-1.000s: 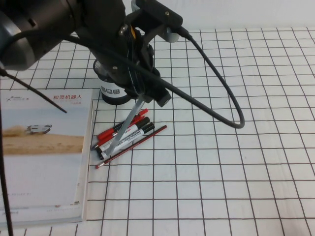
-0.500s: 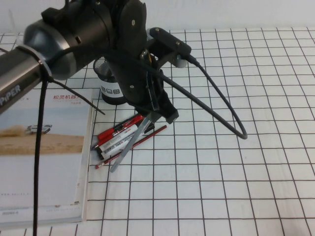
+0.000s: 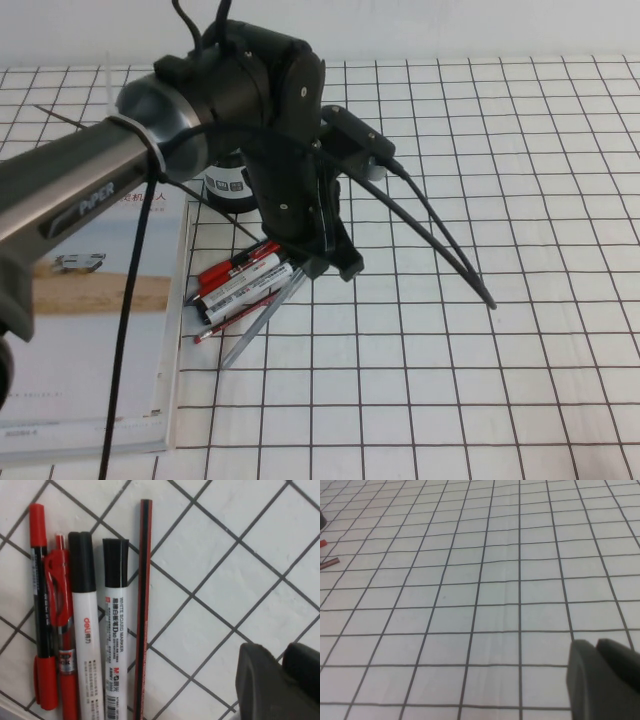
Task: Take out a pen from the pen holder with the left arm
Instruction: 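Take a marker out of the pen holder and lay it on the table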
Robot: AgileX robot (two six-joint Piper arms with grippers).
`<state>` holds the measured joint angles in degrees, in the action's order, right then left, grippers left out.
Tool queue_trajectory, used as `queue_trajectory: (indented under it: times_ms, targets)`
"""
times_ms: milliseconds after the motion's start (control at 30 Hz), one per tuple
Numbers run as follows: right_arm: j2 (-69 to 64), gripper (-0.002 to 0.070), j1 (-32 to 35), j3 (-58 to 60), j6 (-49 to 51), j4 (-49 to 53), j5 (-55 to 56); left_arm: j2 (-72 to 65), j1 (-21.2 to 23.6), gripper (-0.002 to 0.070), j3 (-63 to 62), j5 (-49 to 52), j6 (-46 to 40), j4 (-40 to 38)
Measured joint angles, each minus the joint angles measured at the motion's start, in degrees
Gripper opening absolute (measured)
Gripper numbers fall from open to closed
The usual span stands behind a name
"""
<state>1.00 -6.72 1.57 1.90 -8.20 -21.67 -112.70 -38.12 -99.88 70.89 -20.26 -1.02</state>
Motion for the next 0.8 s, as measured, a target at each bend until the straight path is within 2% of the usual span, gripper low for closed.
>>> queue_trajectory:
  times_ms: [367,800]
  targets:
    - [0.0,-0.0015,0.0,0.0,0.0,0.0,0.0,-3.04,0.0,0.0053,0.0,-0.47,-0.12,1.63]
    - [0.0,-0.0015,0.0,0.0,0.0,0.0,0.0,-4.99,0.0,0.0052,0.0,-7.91,-0.33,1.83]
